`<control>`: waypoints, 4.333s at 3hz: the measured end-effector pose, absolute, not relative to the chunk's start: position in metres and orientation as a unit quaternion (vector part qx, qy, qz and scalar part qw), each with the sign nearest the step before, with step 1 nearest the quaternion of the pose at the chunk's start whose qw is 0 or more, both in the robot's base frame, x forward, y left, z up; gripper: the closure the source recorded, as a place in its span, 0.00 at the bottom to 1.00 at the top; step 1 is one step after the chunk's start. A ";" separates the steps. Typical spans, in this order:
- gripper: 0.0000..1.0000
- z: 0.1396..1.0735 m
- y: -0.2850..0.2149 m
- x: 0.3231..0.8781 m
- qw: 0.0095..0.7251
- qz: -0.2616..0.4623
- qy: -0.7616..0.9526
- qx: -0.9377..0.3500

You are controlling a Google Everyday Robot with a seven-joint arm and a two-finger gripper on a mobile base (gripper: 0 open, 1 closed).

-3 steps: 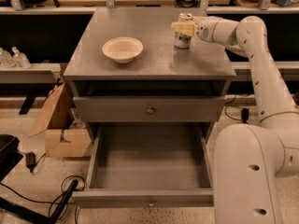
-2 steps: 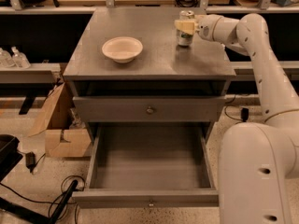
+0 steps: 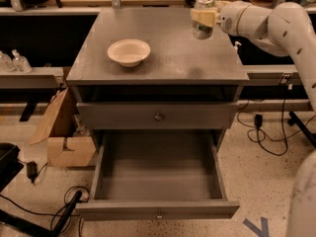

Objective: Place 7up can into middle drawer

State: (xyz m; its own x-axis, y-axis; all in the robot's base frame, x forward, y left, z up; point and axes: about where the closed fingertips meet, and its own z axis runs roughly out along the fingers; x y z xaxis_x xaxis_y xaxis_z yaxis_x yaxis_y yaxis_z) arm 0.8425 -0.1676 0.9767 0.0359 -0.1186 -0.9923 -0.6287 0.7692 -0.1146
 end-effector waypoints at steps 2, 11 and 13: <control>1.00 1.001 -0.148 0.737 0.661 0.209 0.659 -0.292; 1.00 0.667 0.015 0.563 0.548 0.372 0.633 -0.401; 1.00 0.535 0.064 0.597 0.498 0.432 0.583 -0.475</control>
Offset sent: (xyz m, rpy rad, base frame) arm -0.1757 0.0276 0.0170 0.0000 0.0350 0.0608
